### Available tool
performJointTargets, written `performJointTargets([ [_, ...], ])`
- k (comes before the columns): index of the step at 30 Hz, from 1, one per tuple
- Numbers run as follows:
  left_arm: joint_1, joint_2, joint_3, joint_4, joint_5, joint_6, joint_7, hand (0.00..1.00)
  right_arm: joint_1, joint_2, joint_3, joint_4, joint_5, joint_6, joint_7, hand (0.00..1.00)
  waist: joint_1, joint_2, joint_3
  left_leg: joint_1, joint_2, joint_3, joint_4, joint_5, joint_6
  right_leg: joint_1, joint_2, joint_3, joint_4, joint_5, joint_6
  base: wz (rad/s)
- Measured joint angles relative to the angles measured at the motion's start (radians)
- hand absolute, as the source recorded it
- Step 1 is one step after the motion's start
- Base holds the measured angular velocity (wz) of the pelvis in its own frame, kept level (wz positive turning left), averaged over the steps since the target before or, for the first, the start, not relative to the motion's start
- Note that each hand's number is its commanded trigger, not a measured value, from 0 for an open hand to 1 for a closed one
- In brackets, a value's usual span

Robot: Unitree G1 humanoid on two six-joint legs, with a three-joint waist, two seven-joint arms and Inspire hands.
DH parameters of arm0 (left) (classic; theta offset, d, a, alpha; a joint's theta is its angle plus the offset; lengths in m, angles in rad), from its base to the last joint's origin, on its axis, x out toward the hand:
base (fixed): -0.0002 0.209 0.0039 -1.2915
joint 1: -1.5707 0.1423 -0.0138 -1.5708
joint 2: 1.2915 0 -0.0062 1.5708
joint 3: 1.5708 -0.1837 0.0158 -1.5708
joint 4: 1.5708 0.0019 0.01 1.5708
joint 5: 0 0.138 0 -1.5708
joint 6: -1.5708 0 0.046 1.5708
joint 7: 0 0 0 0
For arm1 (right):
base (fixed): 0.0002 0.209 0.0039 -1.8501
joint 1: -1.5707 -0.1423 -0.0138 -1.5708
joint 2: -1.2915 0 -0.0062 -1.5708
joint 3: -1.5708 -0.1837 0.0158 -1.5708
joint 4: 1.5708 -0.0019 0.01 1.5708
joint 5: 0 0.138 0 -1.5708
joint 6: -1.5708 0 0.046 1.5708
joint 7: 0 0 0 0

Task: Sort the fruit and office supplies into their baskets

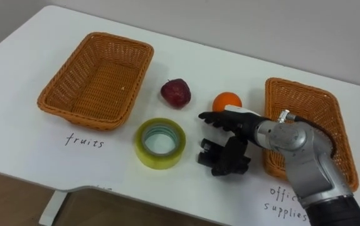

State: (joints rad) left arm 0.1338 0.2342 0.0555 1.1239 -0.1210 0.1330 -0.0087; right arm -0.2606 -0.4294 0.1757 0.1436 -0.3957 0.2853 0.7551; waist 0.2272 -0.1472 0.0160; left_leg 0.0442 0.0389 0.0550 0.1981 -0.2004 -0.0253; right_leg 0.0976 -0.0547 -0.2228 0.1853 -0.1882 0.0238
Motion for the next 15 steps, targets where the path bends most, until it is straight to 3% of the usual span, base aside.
performJointTargets([
  [11,-0.012,0.001,0.000,0.008,0.000,-0.001,-0.003,0.00,0.000,0.032,0.003,0.008,-0.048,0.000,0.008,0.00,0.001,0.000,0.0013,0.000,0.000,-0.003,-0.002,0.001,-0.001,0.002,0.001,0.000,0.000,0.000,-0.001,0.00],
  [15,-0.017,0.011,0.000,0.009,0.004,-0.001,-0.011,0.00,-0.007,0.039,0.003,0.007,-0.055,0.007,0.046,0.00,0.001,-0.012,0.0022,-0.003,0.001,-0.003,-0.002,0.002,-0.001,-0.001,0.001,-0.002,0.001,0.001,-0.002,0.00],
])
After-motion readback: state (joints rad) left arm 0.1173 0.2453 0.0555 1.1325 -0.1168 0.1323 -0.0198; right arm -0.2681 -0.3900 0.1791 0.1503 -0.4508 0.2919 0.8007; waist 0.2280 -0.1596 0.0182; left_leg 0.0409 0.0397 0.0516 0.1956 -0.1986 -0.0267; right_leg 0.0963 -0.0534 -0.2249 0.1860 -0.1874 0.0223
